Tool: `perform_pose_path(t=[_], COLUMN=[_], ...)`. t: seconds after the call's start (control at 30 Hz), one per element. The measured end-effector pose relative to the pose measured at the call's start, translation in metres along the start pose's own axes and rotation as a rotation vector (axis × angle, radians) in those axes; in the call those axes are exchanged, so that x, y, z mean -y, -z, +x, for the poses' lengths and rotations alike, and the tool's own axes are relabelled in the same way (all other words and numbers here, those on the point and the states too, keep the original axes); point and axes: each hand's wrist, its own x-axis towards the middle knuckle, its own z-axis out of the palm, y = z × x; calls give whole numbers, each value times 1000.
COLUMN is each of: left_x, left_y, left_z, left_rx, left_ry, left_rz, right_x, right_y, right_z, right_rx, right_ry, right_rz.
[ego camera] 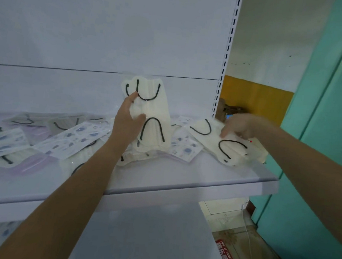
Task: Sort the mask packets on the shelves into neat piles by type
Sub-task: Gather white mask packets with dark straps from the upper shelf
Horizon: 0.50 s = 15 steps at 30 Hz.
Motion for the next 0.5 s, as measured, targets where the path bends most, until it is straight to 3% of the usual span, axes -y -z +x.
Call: perform_pose_path(t=[0.13,0.4,0.5], left_x=[0,-5,-8], left_y=[0,2,3], left_z=[-3,-5,-6], left_rx=[15,9,-8], left_ry=[-2,-19,-27], left_rz=[3,-35,-64], right_x=[3,24,29], right_y=[-14,25,51], right_z=[-3,-43,-61], right_rx=[-117,-178,-93], right_ry=[54,253,297], right_rz=[-183,71,283])
